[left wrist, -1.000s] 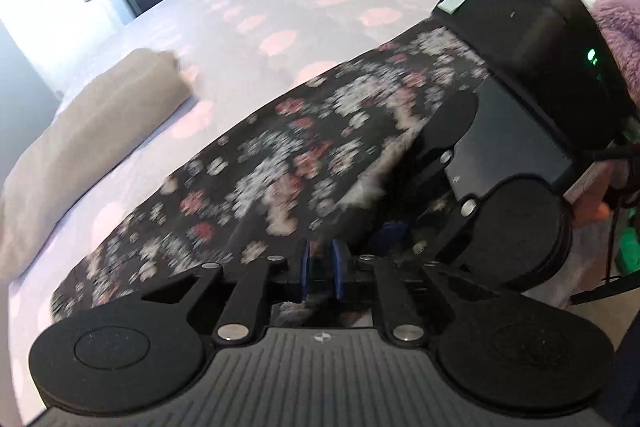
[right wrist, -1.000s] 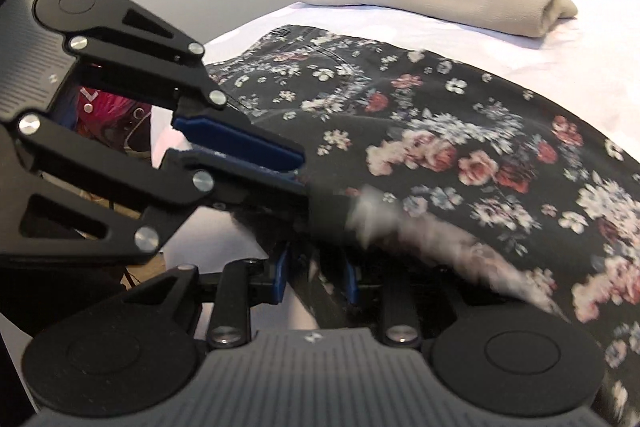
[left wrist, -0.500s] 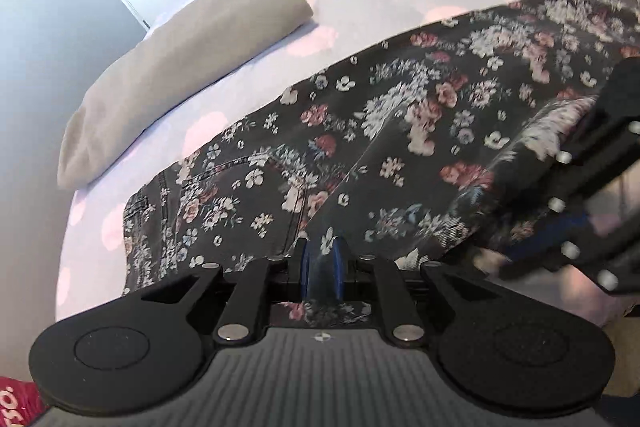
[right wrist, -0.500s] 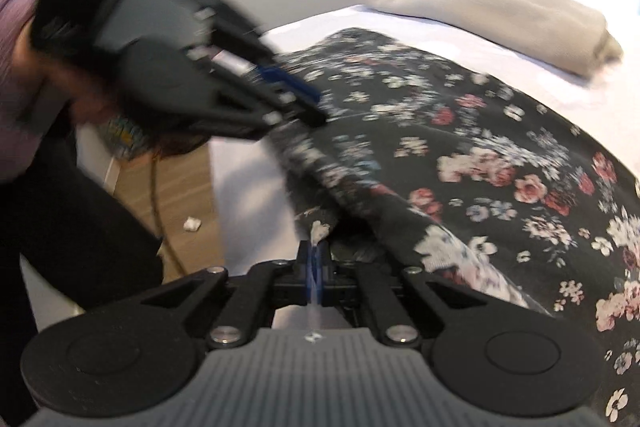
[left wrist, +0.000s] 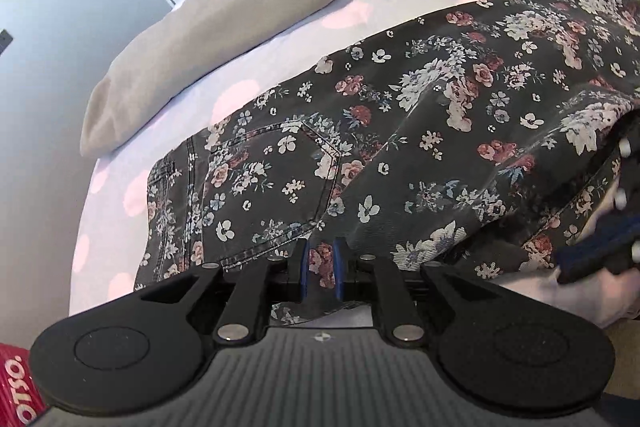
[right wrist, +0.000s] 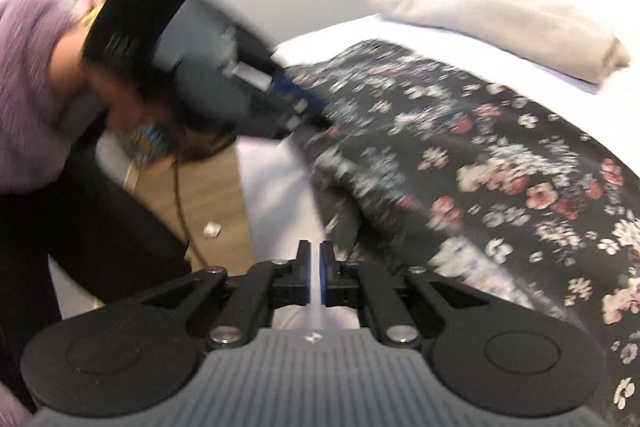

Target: Fold clothes

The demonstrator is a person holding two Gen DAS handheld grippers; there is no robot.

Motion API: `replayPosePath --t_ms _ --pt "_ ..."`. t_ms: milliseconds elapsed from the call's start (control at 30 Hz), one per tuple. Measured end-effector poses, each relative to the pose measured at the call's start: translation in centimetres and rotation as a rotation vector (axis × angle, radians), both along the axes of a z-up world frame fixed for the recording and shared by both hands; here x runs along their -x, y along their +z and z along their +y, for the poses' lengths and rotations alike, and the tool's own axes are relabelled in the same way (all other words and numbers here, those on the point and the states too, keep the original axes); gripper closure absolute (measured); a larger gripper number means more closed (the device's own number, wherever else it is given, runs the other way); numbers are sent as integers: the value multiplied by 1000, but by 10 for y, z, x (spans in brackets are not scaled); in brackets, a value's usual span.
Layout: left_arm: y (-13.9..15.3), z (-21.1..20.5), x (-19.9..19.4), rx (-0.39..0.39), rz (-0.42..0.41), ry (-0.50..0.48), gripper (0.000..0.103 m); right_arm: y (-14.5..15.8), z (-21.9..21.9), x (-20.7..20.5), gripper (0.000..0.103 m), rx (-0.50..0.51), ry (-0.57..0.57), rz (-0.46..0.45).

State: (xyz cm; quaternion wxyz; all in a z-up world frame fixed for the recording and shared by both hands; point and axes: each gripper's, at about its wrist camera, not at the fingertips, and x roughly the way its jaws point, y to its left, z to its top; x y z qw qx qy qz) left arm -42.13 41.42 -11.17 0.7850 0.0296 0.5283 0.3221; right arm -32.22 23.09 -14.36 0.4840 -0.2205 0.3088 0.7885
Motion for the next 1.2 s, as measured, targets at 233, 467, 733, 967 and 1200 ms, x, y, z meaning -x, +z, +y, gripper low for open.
replayPosePath --t_ms 233,467,733,967,1200 --pt "-4 4 -3 22 17 11 92 -17 28 -6 66 128 -82 105" --pt "-9 3 -6 18 44 1 92 -29 49 -9 66 157 -162 196" --pt "-5 8 -3 7 32 38 92 -13 41 3 94 55 -130 149" --pt "0 11 1 39 -23 67 92 -11 12 51 101 -20 123 -101" --pt "-2 -15 -9 126 -62 -55 92 -28 -5 63 103 41 182 -180"
